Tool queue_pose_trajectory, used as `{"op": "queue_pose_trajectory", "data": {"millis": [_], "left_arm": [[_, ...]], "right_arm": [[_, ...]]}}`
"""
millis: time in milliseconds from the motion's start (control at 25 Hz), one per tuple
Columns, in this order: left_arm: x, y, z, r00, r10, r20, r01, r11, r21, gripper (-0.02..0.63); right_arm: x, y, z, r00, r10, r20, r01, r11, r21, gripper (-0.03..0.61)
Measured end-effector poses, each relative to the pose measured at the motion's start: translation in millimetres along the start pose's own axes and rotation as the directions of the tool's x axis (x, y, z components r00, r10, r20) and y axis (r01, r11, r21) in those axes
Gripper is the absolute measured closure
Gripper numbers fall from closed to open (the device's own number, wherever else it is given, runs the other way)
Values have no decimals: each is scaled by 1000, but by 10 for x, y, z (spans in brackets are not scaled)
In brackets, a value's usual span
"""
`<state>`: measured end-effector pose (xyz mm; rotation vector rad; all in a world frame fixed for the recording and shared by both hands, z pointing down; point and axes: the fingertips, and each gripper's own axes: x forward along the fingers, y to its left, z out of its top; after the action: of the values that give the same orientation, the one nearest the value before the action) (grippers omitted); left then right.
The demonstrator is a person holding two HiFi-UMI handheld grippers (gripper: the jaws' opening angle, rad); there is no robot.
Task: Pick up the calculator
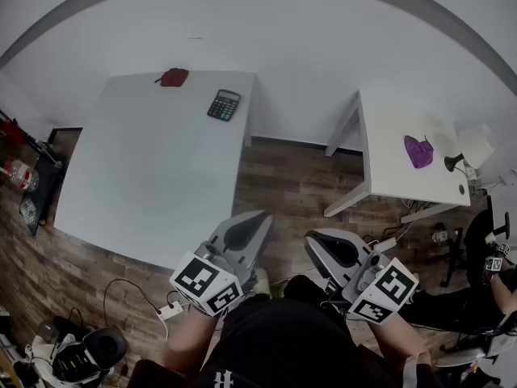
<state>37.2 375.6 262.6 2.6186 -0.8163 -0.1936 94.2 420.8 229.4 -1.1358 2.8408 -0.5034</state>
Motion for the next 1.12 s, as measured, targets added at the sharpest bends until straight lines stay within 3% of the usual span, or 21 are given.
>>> {"op": "queue_pose_trajectory", "data": {"millis": [160,240,440,560,840,1120], "left_arm": [[94,376,109,998,47,34,-47,999,-14,607],[186,494,146,997,68,46,-69,997,15,607],[576,723,179,997,63,50,-64,998,24,607],[888,993,198,996,82,27,-83,996,41,607],[1730,1601,242,994,108,-33,-108,994,-2,607],[2047,2528,287,986,141,-88,-143,989,-23,607]], "right_arm": [[285,-210,83,1000,25,2,-25,1000,-1,566],[416,-332,115,999,43,-2,-43,999,-1,566],[739,-696,221,994,104,-23,-104,995,-6,566],[936,-1032,296,990,135,-42,-135,991,-4,566],[1161,-1926,566,975,212,-67,-211,977,20,565],[1623,-2409,625,949,303,-86,-298,952,71,565]]}}
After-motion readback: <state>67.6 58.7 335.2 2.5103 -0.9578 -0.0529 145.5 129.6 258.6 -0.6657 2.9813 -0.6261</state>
